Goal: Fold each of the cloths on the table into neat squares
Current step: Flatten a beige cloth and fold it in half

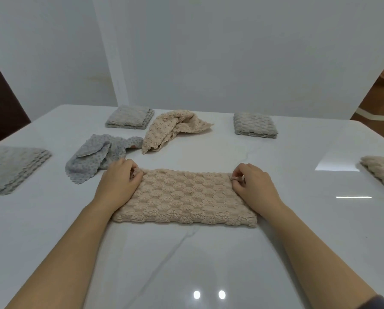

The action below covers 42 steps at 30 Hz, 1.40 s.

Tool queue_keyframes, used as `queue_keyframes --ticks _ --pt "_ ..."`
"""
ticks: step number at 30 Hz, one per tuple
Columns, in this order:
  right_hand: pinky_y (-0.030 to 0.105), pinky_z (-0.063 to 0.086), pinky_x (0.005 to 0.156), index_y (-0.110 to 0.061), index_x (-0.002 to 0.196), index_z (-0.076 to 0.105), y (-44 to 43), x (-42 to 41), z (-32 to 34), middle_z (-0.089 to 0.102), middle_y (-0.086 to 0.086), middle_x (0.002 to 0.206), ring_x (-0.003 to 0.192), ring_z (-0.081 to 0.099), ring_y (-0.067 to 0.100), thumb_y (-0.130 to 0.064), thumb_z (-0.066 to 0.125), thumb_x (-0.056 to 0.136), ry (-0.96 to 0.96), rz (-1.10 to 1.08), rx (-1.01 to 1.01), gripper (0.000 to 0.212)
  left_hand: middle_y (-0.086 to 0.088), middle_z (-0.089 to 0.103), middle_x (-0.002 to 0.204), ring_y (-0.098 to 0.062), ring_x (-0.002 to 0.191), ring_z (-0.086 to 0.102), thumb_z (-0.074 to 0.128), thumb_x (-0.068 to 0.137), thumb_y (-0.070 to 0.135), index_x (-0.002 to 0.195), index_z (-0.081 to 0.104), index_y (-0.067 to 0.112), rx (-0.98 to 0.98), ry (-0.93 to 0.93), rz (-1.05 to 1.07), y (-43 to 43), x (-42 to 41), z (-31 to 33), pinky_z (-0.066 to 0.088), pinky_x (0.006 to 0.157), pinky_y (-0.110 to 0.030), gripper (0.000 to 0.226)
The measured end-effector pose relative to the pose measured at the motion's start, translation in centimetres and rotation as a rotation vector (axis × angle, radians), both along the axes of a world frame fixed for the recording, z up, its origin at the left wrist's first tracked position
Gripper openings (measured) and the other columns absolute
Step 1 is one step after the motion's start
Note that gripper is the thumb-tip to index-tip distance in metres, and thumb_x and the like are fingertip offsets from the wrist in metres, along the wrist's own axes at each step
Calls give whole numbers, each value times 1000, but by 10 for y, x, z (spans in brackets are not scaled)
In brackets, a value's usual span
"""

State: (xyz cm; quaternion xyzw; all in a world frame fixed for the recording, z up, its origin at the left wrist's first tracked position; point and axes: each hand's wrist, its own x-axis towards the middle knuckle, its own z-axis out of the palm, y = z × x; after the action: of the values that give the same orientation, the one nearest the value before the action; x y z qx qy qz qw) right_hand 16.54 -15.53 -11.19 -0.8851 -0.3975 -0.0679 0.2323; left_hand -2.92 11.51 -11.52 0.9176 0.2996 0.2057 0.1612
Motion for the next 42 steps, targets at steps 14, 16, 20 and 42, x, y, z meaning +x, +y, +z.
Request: queue_keyframes --ticks 14,16,20,42 --pt "18 42 69 -20 84 59 -5 7 -2 63 -2 88 76 57 7 -10 68 85 363 -50 431 14 -2 67 80 -15 72 57 76 81 16 86 67 24 -440 -213 -31 2 -15 9 44 65 -26 14" --pt "25 48 70 -18 87 57 -7 7 0 67 1 89 76 61 12 -4 68 85 508 -20 580 18 -4 66 78 -15 68 55 77 81 14 84 66 23 -478 -250 -31 3 -16 9 43 65 -27 14" --pt "15 48 68 -15 113 64 -7 6 3 63 1 84 70 56 5 0 68 87 614 70 623 30 -5 67 80 -13 67 55 75 82 8 84 66 20 -538 -307 -65 6 -17 7 44 67 -26 15" --pt "20 40 47 -8 78 55 -16 8 7 53 2 63 56 48 14 -9 65 91 835 143 639 17 10 68 66 -2 59 60 63 90 7 85 67 16 -800 -494 -71 -2 -18 14 48 57 -16 11"
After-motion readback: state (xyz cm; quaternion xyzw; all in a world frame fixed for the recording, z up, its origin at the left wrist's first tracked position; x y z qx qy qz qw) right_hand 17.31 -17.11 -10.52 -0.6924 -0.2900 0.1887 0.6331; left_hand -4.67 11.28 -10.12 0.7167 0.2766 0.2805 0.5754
